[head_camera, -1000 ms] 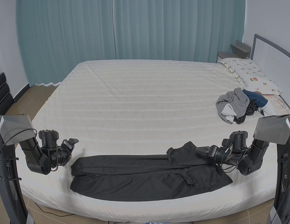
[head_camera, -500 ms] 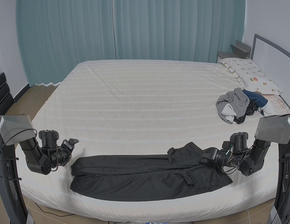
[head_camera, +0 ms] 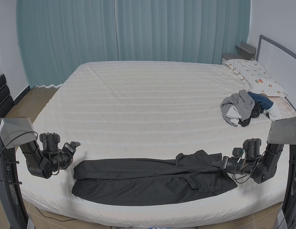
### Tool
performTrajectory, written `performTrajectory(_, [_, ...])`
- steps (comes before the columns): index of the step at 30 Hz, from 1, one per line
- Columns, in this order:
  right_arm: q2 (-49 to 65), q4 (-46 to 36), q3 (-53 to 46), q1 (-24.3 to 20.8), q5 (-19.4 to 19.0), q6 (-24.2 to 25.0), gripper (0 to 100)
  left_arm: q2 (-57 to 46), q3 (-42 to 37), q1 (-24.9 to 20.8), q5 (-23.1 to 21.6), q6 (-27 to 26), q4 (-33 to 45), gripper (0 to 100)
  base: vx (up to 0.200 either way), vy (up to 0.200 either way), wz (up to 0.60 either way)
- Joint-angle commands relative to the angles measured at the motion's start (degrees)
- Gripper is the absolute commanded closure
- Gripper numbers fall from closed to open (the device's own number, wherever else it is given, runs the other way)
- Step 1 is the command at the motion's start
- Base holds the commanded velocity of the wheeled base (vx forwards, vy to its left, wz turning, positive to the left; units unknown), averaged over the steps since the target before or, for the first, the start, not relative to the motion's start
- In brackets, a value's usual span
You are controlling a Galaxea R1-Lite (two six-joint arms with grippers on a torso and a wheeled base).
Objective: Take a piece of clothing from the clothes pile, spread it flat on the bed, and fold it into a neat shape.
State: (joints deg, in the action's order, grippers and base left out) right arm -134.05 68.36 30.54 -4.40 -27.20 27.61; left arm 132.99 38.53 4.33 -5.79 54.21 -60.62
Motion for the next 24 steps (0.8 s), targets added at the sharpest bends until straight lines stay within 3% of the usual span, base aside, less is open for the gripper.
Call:
performTrajectory(1, [-0.1, 0.0, -0.5, 0.1, 0.0, -0.3, 100, 0.1, 0.0, 0.0, 0.0, 0.0, 0.0, 0, 0.000, 0.000, 0.00])
performTrajectory(2, [-0.1, 0.0, -0.7, 0.1, 0.0, -0.6, 100, 0.1, 0.0, 0.1, 0.0, 0.0, 0.0, 0, 0.000, 0.000, 0.00])
performTrajectory(3, [-0.1, 0.0, -0.7, 0.1, 0.0, -0.9, 0, 0.1, 0.0, 0.1, 0.0, 0.0, 0.0, 0, 0.000, 0.000, 0.00])
performTrajectory(9, [3.3, 0.1, -1.5, 0.0, 0.4, -0.1, 0, 0.1, 0.0, 0.1, 0.0, 0.0, 0.0, 0, 0.000, 0.000, 0.00])
performTrajectory(11, [9.1, -1.2, -2.4, 0.0, 0.6, 2.2, 0, 0.1, 0.0, 0.1, 0.0, 0.1, 0.0, 0, 0.000, 0.000, 0.00])
performTrajectory(17, [13.3, -8.2, -2.1, -3.9, 5.0, 6.1, 0, -1.0, -1.0, 0.0, 0.0, -0.2, 0.3, 0, 0.000, 0.000, 0.00])
performTrajectory(18, [13.2, -9.7, -1.4, -5.7, 7.7, 6.7, 0, -3.4, -1.7, -0.2, 0.0, -0.8, 1.1, 0, 0.000, 0.000, 0.00])
performTrajectory(20, [12.9, -9.7, -1.2, -7.1, 9.4, 7.9, 0, -5.3, -3.1, -0.6, -0.2, -2.4, 3.3, 0, 0.000, 0.000, 0.00])
performTrajectory(24, [12.4, -10.3, -1.2, -7.7, 9.7, 9.0, 0, -6.3, -3.9, -1.3, -0.4, -9.1, 10.2, 0, 0.000, 0.000, 0.00])
